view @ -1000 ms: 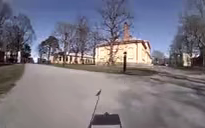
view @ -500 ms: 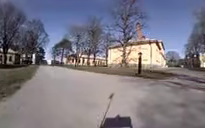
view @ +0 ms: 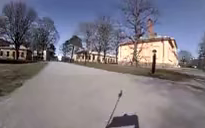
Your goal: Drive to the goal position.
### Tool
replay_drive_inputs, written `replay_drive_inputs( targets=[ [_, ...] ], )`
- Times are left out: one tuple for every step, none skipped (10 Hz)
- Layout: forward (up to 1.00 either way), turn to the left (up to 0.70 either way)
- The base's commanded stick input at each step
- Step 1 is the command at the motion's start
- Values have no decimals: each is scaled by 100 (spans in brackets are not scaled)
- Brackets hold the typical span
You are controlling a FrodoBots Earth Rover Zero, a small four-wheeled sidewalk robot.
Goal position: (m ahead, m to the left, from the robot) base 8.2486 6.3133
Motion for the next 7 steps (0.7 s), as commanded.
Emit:
replay_drive_inputs(
  targets=[
    [85, 0],
    [85, 0],
    [85, 0],
    [85, 0],
    [85, 0],
    [85, 0],
    [85, 0]
  ],
)
